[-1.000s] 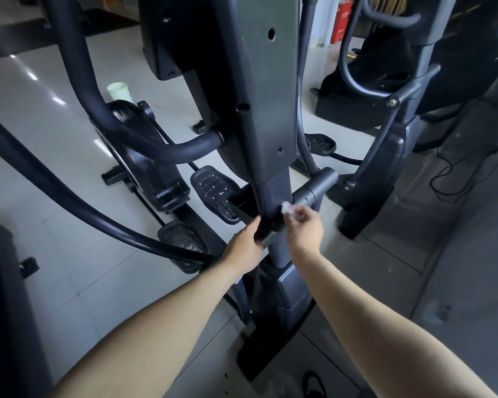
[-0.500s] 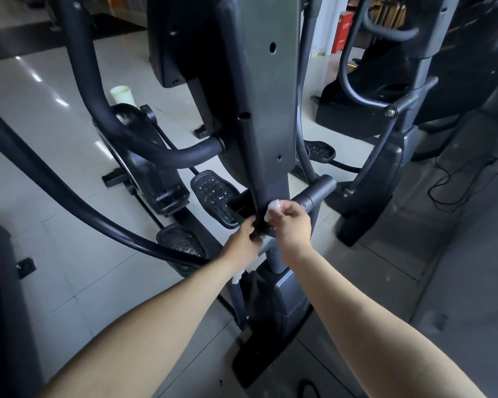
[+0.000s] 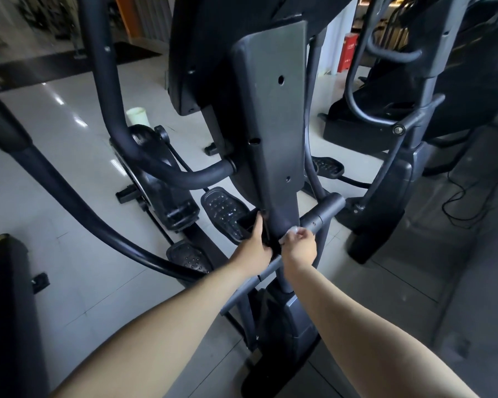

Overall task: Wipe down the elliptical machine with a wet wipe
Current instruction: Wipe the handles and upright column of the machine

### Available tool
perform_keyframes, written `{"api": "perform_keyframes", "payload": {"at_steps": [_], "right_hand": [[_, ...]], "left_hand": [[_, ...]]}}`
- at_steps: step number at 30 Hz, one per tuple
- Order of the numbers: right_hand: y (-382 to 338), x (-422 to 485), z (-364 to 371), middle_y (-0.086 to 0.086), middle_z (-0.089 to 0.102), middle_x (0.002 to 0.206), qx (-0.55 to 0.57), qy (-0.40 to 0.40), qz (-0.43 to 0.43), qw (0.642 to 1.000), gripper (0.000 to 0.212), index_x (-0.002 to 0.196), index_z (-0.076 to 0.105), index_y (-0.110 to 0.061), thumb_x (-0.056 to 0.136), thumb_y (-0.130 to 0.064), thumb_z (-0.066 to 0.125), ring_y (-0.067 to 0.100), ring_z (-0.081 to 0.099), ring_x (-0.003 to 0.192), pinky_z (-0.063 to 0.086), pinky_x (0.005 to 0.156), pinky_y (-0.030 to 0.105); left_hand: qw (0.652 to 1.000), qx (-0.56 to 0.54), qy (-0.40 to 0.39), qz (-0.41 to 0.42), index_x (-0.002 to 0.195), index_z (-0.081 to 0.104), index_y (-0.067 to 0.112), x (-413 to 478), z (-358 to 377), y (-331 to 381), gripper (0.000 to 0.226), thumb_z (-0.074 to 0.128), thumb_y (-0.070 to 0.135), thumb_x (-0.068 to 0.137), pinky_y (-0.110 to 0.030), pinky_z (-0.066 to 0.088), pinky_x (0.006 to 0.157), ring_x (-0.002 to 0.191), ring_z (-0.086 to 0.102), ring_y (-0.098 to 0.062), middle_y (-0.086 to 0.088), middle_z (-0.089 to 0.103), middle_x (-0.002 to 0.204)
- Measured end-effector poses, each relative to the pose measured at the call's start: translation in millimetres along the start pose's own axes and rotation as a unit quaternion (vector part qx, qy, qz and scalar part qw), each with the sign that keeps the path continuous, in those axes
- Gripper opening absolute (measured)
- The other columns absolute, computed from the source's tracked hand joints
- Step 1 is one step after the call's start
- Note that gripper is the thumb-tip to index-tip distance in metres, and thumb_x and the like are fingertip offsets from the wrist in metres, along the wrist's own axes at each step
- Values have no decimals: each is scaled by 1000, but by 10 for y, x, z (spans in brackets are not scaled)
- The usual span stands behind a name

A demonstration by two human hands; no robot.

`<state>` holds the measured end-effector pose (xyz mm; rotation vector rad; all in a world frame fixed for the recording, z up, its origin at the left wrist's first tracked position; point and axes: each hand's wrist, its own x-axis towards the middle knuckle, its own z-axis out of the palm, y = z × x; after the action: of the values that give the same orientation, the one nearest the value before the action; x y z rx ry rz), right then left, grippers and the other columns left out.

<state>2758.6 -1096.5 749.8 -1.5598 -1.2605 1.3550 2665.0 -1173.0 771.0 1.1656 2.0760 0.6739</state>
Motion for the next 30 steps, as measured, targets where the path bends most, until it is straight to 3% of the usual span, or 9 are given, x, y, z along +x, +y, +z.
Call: {"api": "perform_keyframes", "payload": {"at_steps": [2, 6, 8, 12, 18, 22, 26, 28, 30], "right_hand": [[5, 31, -20, 10, 68, 81, -9, -17, 30, 999, 20, 106, 62, -2, 102, -11, 44, 16, 59, 70, 45, 58, 15], [-268, -17, 12, -1, 74, 72, 78, -4, 24, 997, 14, 89, 61, -17, 98, -24, 52, 14, 64, 66, 50, 67, 26], [-389, -95, 24, -3, 70, 68, 129, -13, -14, 991, 13, 87, 57, -18, 97, -23, 53, 12, 64, 66, 49, 67, 23], [-333, -163, 55, 0, 72, 74, 109, -2, -53, 993, 12, 92, 58, -16, 100, -22, 51, 10, 64, 66, 50, 66, 20], [-78, -166, 59, -1, 71, 70, 72, -20, 59, 996, 11, 97, 54, -14, 102, -15, 45, 20, 67, 73, 46, 61, 25], [-232, -173, 16, -6, 67, 57, 50, -55, 78, 994, 32, 65, 58, -19, 95, -18, 45, 23, 66, 68, 47, 64, 28], [-640, -270, -8, 3, 66, 65, 204, -72, 49, 975, 22, 79, 56, -16, 94, 0, 52, 15, 65, 63, 53, 62, 22], [-744, -291, -1, 4, 67, 65, 245, -58, 48, 967, 16, 83, 56, -11, 94, 0, 57, 19, 68, 68, 58, 72, 28], [-720, -346, -25, 3, 70, 67, 202, -11, 23, 979, 10, 85, 58, -9, 95, -10, 59, 19, 68, 68, 57, 76, 31]], "left_hand": [[1000, 5, 6, -3, 156, -15, 50, 0, 11, -23, 94, 49, 18, 94, -43, 54, 71, 78, 68, -37, -22, 70, 88], [1000, 26, 8, 1, 157, -11, 50, -22, 12, -51, 93, 50, 17, 95, -45, 58, 80, 81, 69, -31, -9, 72, 89], [999, 45, 11, -1, 157, -11, 49, -6, 13, -73, 93, 49, 16, 95, -45, 58, 80, 80, 69, -31, -11, 72, 88], [999, 47, 16, 4, 156, -11, 53, 0, 8, -96, 93, 48, 17, 94, -38, 55, 73, 77, 67, -27, -8, 71, 88], [1000, 16, 11, 10, 151, -3, 63, 19, -11, -90, 87, 45, 19, 94, -38, 52, 70, 74, 66, -29, -9, 70, 82], [1000, 12, 2, 20, 151, 0, 64, -37, -58, -48, 84, 47, 21, 96, -32, 46, 66, 73, 62, -22, -1, 68, 84], [998, 26, 44, 24, 153, 26, 49, -76, -93, -60, 65, 50, 25, 98, -33, 51, 81, 98, 67, -26, 2, 73, 109], [995, -5, 91, 28, 138, 49, 45, -118, -187, -37, 44, 51, 27, 98, -36, 54, 89, 102, 68, -21, 10, 73, 111], [987, -34, 145, 56, 118, 62, 44, -174, -339, 28, 28, 50, 30, 98, -35, 55, 88, 98, 68, -12, 21, 71, 104]]}}
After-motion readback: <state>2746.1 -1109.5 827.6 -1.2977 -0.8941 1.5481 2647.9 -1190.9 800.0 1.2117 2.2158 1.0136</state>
